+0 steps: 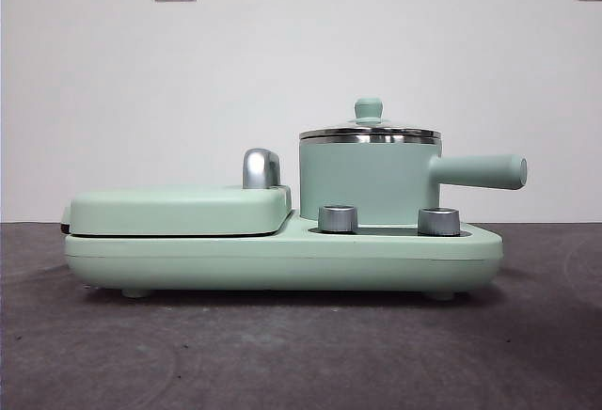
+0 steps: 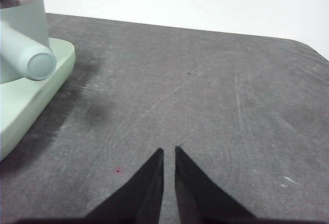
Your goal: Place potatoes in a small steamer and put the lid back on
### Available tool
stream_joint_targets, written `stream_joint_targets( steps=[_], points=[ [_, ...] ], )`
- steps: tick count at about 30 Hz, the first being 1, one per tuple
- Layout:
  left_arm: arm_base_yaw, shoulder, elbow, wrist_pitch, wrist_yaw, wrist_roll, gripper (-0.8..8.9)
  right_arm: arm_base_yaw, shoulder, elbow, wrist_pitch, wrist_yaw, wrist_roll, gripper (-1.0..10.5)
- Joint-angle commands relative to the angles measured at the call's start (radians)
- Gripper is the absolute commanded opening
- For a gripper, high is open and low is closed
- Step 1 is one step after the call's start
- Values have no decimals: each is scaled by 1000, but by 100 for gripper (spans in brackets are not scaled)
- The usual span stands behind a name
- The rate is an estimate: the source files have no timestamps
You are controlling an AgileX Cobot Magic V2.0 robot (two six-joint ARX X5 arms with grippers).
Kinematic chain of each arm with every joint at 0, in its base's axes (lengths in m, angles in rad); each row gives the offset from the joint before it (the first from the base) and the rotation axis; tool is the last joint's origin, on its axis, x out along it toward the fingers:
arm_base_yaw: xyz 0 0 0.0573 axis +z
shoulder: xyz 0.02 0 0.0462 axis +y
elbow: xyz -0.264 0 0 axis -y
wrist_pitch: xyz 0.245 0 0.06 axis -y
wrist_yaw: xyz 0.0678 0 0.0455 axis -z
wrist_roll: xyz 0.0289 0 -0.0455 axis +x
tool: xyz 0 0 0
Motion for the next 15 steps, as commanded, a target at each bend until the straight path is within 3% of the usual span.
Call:
stream_joint_targets(
  steps=[1, 15],
  points=[
    [1, -2, -19, -5, -1, 2, 19, 4, -2, -6, -6, -1, -4, 33],
    [1, -2, -19, -5, -1, 2, 19, 3, -2, -6, -6, 2, 52, 33]
  ],
)
